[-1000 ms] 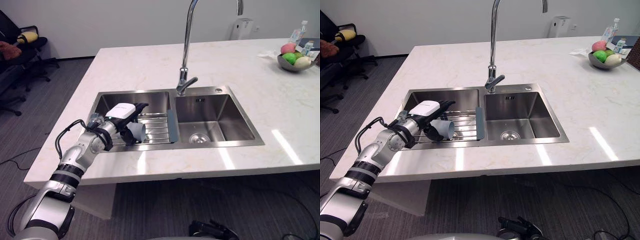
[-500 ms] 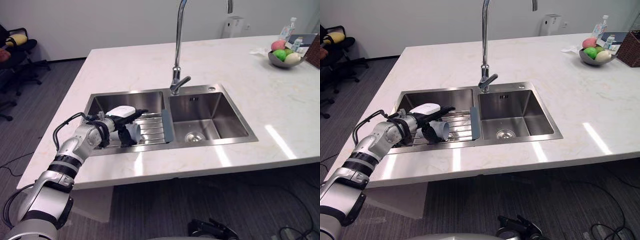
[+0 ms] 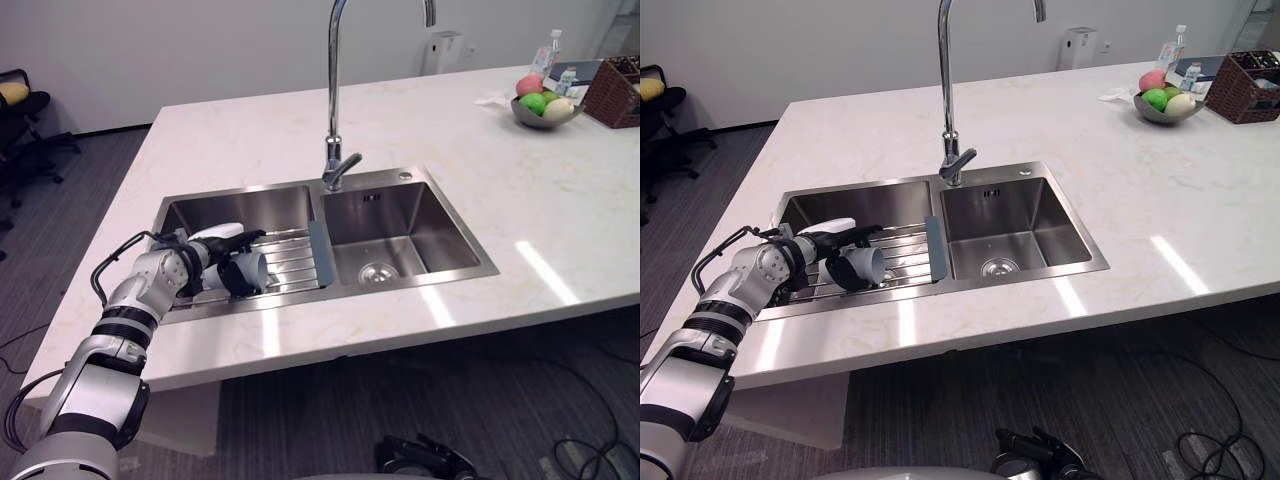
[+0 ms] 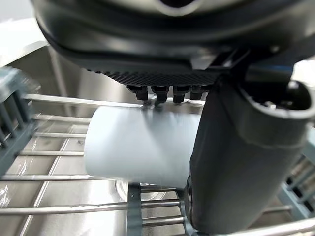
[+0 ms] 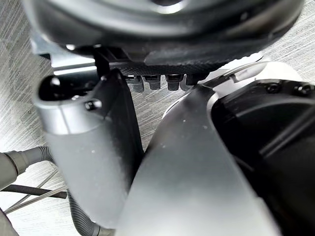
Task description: Walk over to the sink, pick up the cup, carry it to the dishwasher, place the cup inside the dishwasher, then close the dishwasher door
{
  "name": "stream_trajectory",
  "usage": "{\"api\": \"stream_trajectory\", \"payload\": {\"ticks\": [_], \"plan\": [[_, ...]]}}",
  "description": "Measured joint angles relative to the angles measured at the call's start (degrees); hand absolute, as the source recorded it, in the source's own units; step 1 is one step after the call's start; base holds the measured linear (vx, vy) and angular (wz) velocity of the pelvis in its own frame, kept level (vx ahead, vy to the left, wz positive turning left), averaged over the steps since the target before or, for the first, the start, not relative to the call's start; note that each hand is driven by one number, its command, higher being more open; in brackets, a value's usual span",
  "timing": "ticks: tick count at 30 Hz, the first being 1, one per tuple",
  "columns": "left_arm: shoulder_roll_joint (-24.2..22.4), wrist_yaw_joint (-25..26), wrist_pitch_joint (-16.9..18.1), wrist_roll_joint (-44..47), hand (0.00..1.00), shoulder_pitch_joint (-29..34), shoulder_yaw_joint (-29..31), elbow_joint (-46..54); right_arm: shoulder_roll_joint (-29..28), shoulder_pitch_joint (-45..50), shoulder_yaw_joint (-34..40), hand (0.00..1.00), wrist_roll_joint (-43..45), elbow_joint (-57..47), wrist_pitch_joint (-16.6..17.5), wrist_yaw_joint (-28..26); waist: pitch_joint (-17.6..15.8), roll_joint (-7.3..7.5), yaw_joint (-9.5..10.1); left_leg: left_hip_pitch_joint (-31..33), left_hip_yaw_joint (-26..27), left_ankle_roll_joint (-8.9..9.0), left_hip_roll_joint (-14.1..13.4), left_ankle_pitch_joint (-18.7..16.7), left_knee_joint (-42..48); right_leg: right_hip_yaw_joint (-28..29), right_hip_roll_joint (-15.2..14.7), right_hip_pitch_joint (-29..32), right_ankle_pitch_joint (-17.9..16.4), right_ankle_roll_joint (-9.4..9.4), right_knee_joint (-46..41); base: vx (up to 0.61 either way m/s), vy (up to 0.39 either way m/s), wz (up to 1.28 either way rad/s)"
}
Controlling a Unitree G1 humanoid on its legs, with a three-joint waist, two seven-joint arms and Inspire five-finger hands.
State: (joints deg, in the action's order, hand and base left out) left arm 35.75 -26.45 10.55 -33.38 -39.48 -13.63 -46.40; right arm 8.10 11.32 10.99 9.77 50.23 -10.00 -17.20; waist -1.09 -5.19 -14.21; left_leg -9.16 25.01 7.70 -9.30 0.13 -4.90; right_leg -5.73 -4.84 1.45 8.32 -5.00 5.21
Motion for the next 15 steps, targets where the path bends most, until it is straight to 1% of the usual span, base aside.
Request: {"api": "stream_trajectory", "payload": {"ticks": [1,4,5,6,7,9,13,15], "plan": [[-0.9,0.1,-0.3,0.0,0.0,0.0,1.3,-1.1,0.1,0.0,0.0,1.0,0.0,0.0,0.0,0.0,0.0,-0.03,0.01,-0.1,0.1,0.01,0.0,0.0,0.0,0.1,0.0,-0.1,0.0,0.0,0.0,-0.03,-0.018,-0.05],[-1.8,0.3,-1.4,-0.3,0.0,0.0,3.2,-3.1,0.3,-0.1,0.0,1.0,-0.1,0.0,-0.4,-0.2,0.0,-0.15,0.0,-0.6,0.9,0.12,-0.1,-0.2,0.1,0.9,0.2,-0.2,0.1,0.11,0.0,-0.06,-0.025,-0.13],[-2.1,0.6,-2.5,-0.6,0.0,-0.1,4.1,-4.0,0.3,-0.1,0.0,1.0,-0.3,0.0,-0.4,-0.2,-0.1,-0.26,-0.12,-0.8,1.2,0.24,-0.1,-0.3,0.1,1.1,0.3,-0.2,0.1,0.14,0.0,-0.06,-0.028,-0.15],[-2.2,1.0,-4.1,-1.2,0.0,-0.3,4.9,-6.5,0.4,-0.3,-0.1,1.0,-0.4,0.0,-0.5,-0.4,-0.1,-0.44,-0.67,-0.9,1.5,0.36,-0.3,-0.5,0.3,1.5,0.4,-0.1,0.0,0.16,0.0,-0.07,-0.039,-0.19],[-2.1,2.1,-5.2,-2.4,0.0,-0.4,6.6,-8.3,0.4,-0.6,-0.1,1.0,-0.4,0.0,-0.5,-0.6,-0.2,-0.59,-0.94,-0.9,2.0,0.54,-0.5,-0.7,0.5,1.9,0.6,0.1,0.0,0.2,0.0,-0.05,-0.036,-0.19],[-1.9,2.3,-6.7,-3.8,0.0,-0.4,7.0,-9.8,0.5,-0.6,0.0,1.0,-0.5,0.0,-0.6,-0.9,-0.3,-0.72,-0.9,-0.8,2.5,0.86,-0.8,-1.0,0.7,2.3,1.0,0.4,-0.1,0.3,0.0,-0.03,-0.037,-0.13],[-1.8,2.8,-5.9,-3.5,0.0,-0.2,7.7,-10.4,0.7,-0.8,-0.1,1.0,-0.9,0.1,-1.0,-1.2,-0.4,-0.89,-0.68,-0.8,2.4,0.9,-1.4,-1.0,1.0,2.1,1.6,0.3,0.0,0.72,0.0,0.0,-0.035,0.0],[-1.9,3.4,-4.5,-3.0,0.0,0.3,8.4,-10.4,0.9,-1.2,-0.1,1.0,-1.0,0.6,-1.0,-1.3,-0.4,-0.97,-0.72,-0.8,2.4,0.99,-1.7,-1.1,1.0,2.0,1.8,0.3,0.0,0.8,0.0,0.0,0.0,0.0]]}}
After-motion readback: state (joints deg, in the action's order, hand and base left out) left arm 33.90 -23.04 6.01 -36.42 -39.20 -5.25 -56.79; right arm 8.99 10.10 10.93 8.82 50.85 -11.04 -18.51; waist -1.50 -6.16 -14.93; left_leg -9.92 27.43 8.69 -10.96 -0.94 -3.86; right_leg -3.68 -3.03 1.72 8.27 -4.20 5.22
